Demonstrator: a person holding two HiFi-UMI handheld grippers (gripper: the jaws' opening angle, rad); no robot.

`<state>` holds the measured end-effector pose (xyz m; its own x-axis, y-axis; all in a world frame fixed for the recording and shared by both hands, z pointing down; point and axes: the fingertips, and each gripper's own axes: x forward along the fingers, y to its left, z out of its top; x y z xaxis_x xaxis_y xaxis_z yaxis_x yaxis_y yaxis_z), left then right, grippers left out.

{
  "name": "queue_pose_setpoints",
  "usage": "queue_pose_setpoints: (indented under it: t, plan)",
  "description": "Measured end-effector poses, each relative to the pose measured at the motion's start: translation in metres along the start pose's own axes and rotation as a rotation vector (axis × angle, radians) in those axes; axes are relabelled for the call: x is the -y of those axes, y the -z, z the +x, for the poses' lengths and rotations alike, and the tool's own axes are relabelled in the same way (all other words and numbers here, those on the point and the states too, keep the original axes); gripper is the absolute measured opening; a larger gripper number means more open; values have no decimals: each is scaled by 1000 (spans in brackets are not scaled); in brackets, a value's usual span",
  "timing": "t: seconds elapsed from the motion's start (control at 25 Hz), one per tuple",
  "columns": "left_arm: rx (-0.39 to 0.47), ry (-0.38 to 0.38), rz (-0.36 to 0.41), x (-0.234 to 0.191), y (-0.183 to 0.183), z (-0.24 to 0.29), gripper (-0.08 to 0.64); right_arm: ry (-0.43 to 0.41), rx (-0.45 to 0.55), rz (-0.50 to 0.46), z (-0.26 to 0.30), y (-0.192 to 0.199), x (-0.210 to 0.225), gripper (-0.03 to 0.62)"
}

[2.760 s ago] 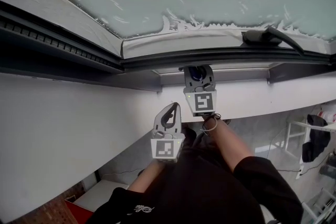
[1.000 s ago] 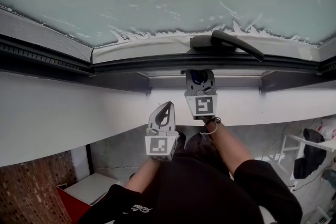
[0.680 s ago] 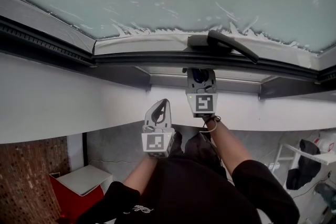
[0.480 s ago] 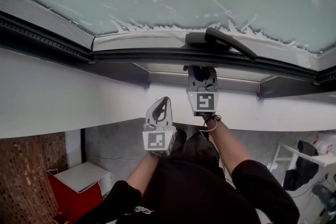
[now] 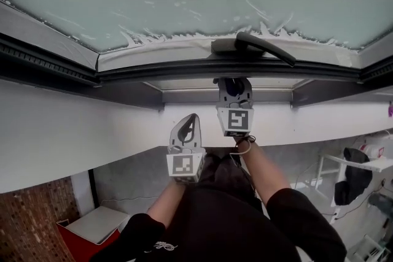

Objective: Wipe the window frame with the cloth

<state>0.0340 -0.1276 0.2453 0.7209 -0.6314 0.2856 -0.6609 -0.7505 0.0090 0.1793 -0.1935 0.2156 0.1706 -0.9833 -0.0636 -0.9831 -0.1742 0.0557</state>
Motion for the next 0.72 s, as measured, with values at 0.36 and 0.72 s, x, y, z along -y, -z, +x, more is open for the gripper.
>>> queue_pose_setpoints:
  t: [0.36, 0.72]
  plan:
    - [-1, 92, 1, -16, 4, 5, 6, 95, -47, 12, -3, 2, 7, 52]
    - [8, 94, 14, -6, -2, 17, 6, 83, -31, 31, -5, 1, 13, 52]
